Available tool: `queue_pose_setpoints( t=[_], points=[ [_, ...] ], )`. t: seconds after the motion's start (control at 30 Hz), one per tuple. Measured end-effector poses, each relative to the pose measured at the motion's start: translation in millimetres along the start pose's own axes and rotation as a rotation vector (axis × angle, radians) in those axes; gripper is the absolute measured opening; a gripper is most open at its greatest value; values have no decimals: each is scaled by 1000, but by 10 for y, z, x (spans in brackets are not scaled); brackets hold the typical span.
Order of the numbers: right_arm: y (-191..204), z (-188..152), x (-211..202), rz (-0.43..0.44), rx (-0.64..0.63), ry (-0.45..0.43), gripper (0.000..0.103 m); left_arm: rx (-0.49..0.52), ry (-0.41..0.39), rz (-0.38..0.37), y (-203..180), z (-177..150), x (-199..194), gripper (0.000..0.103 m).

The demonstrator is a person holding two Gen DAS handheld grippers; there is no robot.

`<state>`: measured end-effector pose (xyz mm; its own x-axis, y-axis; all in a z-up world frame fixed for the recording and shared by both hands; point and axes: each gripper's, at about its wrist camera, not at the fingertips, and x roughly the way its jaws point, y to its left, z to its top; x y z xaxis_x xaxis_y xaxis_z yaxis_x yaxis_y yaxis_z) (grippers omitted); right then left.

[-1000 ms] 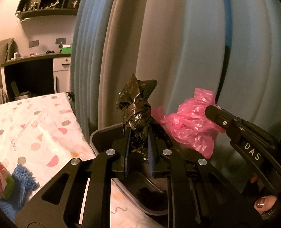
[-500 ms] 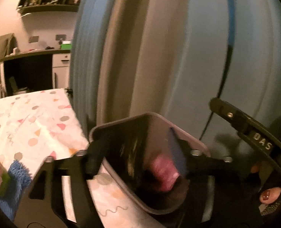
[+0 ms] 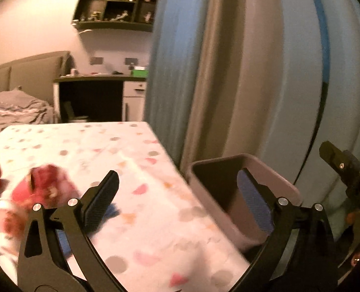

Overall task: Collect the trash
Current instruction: 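Move both tools back over the table toward the remaining trash, then grasp the large orange paper cup with the left tool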

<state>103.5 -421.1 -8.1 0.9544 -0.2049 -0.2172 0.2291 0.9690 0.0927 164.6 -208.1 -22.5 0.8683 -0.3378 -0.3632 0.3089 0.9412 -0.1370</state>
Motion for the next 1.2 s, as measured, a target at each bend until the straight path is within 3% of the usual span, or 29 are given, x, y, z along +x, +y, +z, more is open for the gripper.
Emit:
queue_pose_setpoints(
  t=[0.47, 0.63, 1.0, 1.2],
  points=[
    [703, -319, -392, 139, -23, 54, 97, -59, -24, 259, 942, -408, -1195, 96],
    [1058, -453, -546, 199, -32, 72, 97, -67, -2, 311, 1285, -656, -1489, 96],
    [1504, -657, -692, 267, -75, 130, 97, -63, 80, 294, 1505, -908, -1422, 96],
    [1516, -695, -679, 270, -78, 141, 97, -50, 148, 277, 1500, -938, -1215, 79]
  ],
)
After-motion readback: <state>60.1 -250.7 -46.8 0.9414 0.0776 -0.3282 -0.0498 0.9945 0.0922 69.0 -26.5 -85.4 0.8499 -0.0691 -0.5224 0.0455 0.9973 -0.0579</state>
